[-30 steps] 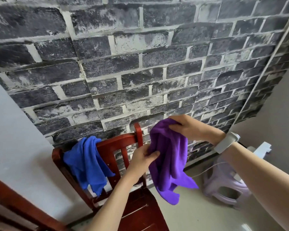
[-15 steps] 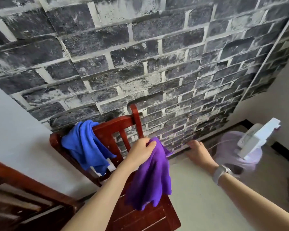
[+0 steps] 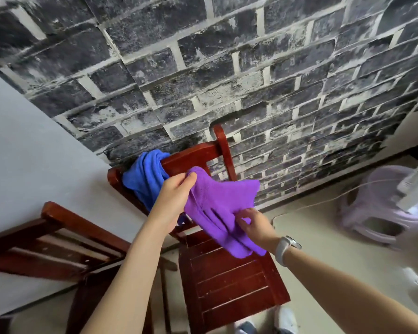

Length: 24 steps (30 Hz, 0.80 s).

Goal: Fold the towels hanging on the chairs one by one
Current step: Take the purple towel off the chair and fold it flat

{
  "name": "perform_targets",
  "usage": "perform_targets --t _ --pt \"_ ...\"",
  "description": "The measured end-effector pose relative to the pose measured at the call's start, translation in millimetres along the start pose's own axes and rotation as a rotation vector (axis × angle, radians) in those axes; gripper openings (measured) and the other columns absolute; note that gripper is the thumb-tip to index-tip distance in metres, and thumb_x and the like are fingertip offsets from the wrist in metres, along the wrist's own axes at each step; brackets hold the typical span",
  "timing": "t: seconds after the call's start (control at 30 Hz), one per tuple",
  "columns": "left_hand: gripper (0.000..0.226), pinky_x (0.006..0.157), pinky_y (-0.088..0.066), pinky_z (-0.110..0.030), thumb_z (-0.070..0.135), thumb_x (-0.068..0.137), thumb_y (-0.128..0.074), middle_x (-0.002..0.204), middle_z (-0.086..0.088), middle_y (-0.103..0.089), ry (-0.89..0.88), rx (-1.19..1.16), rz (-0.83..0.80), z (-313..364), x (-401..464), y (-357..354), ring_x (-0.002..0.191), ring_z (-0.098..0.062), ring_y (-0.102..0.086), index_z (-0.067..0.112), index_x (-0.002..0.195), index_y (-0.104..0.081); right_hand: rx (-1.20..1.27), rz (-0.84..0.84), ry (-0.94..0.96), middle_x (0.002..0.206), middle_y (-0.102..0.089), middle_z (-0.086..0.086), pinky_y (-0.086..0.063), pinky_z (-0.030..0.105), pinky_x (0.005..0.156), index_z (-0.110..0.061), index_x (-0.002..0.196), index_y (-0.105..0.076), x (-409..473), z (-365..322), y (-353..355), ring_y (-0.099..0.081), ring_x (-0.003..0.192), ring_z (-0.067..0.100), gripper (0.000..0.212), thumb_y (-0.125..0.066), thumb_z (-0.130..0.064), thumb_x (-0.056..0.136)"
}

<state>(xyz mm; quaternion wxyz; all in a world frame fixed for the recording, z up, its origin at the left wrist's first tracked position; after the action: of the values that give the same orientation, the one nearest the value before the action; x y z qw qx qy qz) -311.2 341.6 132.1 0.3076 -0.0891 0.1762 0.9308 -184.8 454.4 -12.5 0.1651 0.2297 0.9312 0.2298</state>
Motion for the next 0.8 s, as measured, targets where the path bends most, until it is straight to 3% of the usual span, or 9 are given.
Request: perform_targets --t 0.1,0.17,0.23,0.3,0.4,0.5,0.6,0.7,0.8 --pt "0.034 0.066 -0.032 -0.033 0.033 0.09 -0.048 0.071 -0.007 -0.051 -0.102 0.413 0.143 -0.3 -8.0 22.3 0.073 -0.02 -0.046 0.003 0.073 -0.054 0.126 0.135 -0.051 0.086 -0.063 0.015 -0.045 0.041 0.082 -0.005 0.084 -0.06 -0.2 9.3 1.4 -0.058 0.086 0.031 0.007 -0.053 -0.006 0.086" --pt "0.03 0.071 -0.032 -0.035 0.02 0.096 -0.04 0.084 -0.014 -0.056 -0.152 0.709 0.255 -4.6 -12.6 32.1 0.082 -0.028 -0.049 -0.002 0.087 -0.057 0.179 0.217 -0.081 0.075 -0.055 0.008 -0.038 0.033 0.07 -0.011 0.08 -0.05 -2.6 10.9 9.5 -0.051 0.074 0.025 0.012 -0.049 -0.004 0.089" --pt "0.031 0.081 -0.033 -0.038 0.014 0.097 -0.037 0.099 -0.028 -0.058 -0.167 0.792 0.306 -13.4 -14.3 35.6 0.097 -0.039 -0.051 -0.008 0.098 -0.058 0.202 0.25 -0.083 0.078 -0.052 0.008 -0.027 0.026 0.064 -0.007 0.087 -0.048 -2.7 6.8 17.4 -0.047 0.074 0.021 0.006 -0.045 -0.007 0.092" --pt "0.03 0.083 -0.036 -0.038 0.012 0.097 -0.037 0.108 -0.03 -0.06 -0.13 0.757 0.316 -25.3 -15.6 31.6 0.103 -0.041 -0.052 -0.007 0.108 -0.058 0.25 0.269 -0.022 0.075 -0.05 0.005 -0.028 0.025 0.064 -0.007 0.088 -0.046 -2.3 -3.9 24.8 -0.047 0.073 0.021 0.006 -0.043 -0.008 0.093" --pt "0.031 0.087 -0.038 -0.029 0.012 0.096 -0.038 0.121 -0.015 -0.061 -0.074 0.47 0.239 -38.3 -19.6 15.0 0.112 -0.03 -0.054 0.006 0.12 -0.056 0.326 0.225 0.113 0.069 -0.048 -0.005 -0.034 0.022 0.065 -0.012 0.082 -0.047 -5.3 -32.1 31.0 -0.047 0.064 0.0 0.013 -0.045 -0.007 0.093" --pt "0.035 0.1 -0.036 -0.028 0.013 0.095 -0.044 0.128 -0.004 -0.056 -0.08 0.3 0.014 -54.3 -27.0 -5.1 0.116 -0.018 -0.052 0.019 0.129 -0.049 0.43 0.075 0.204 0.067 -0.049 -0.007 -0.036 0.009 0.061 -0.019 0.076 -0.049 -16.1 -59.3 31.2 -0.047 0.057 -0.007 0.024 -0.047 -0.001 0.092" --pt "0.034 0.1 -0.039 -0.024 0.013 0.089 -0.057 0.12 0.005 -0.06 -0.09 0.246 -0.204 -71.2 -31.0 -17.9 0.112 -0.006 -0.055 0.031 0.117 -0.054 0.483 -0.064 0.174 0.068 -0.052 -0.004 -0.038 0.008 0.061 -0.017 0.076 -0.053 -24.7 -64.3 28.0 -0.046 0.058 -0.005 0.022 -0.05 -0.001 0.091" --pt "0.019 0.084 -0.04 -0.017 0.007 0.084 -0.062 0.096 -0.001 -0.064 -0.168 0.348 -0.1 -79.5 -27.4 -24.3 0.09 -0.008 -0.059 0.023 0.094 -0.066 0.441 -0.185 0.123 0.074 -0.058 -0.005 -0.04 0.008 0.07 -0.009 0.082 -0.058 -30.1 -54.0 27.5 -0.051 0.064 -0.01 0.014 -0.051 -0.001 0.09" --pt "0.014 0.073 -0.035 0.0 0.003 0.086 -0.059 0.091 -0.003 -0.061 -0.22 0.359 0.012 -78.1 -27.4 -29.2 0.084 -0.007 -0.056 0.003 0.095 -0.069 0.387 -0.222 0.038 0.082 -0.062 -0.01 -0.04 0.007 0.075 -0.006 0.087 -0.063 -36.8 -35.1 26.0 -0.055 0.072 -0.013 0.015 -0.049 -0.005 0.092"
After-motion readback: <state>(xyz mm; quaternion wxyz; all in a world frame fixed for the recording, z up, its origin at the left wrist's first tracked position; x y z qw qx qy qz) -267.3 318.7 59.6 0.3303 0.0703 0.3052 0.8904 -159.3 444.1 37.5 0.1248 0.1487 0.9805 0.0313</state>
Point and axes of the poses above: each hand's wrist, its own x-axis towards the middle knuckle, its own y-axis out of the back of the hand, z = x × y, the point moved 3 cm from there along x, towards the middle knuckle
